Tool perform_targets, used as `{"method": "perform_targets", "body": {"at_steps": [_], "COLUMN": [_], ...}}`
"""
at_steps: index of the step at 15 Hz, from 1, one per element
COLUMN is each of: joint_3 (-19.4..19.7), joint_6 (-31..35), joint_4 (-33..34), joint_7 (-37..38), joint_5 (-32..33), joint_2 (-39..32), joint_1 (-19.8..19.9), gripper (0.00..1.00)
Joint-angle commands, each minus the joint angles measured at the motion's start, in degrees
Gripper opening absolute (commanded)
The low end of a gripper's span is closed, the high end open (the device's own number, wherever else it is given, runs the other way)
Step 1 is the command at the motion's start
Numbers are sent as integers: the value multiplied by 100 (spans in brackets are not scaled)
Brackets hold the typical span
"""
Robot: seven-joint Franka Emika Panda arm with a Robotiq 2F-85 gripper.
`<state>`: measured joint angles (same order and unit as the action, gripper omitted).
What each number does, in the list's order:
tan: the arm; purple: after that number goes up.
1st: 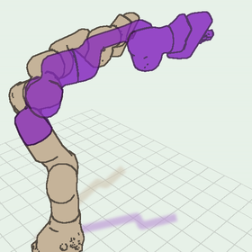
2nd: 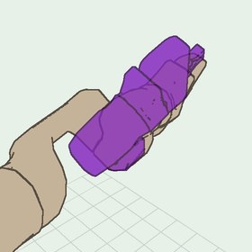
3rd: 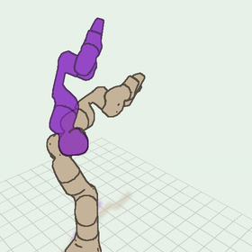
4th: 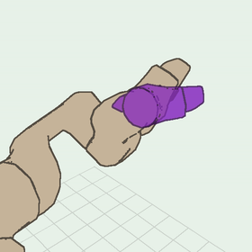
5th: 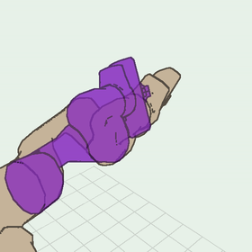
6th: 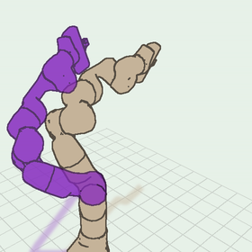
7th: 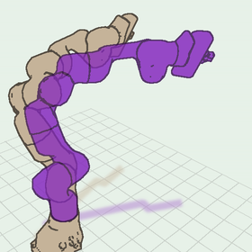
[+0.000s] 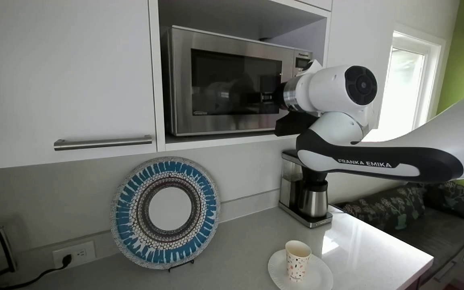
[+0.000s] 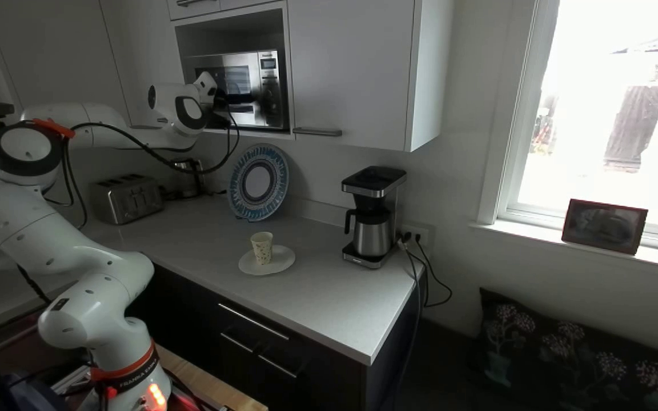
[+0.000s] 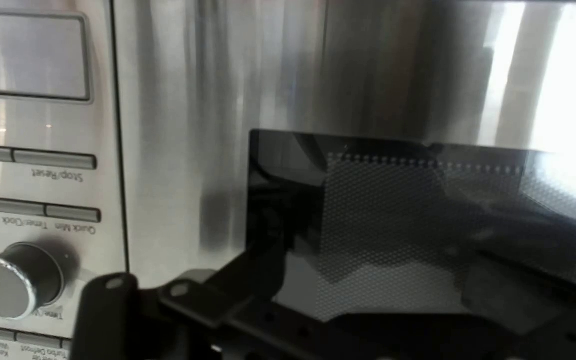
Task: Close the microwave door fully, turn the round knob on the microwave to the right
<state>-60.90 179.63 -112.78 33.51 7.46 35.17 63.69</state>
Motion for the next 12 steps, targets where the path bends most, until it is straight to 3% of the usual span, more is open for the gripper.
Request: {"method": "perform_targets", "body": {"at_steps": [1, 8, 12], "joint_3": [-5, 25, 388], "joint_6": [7, 7, -669], "joint_4": [-27, -46, 15], "joint_7": [-306, -306, -280], "joint_5": [-353, -354, -403], "joint_2": [69, 115, 505], "joint_1": [-8, -24, -67], "gripper": [100, 100, 100]}}
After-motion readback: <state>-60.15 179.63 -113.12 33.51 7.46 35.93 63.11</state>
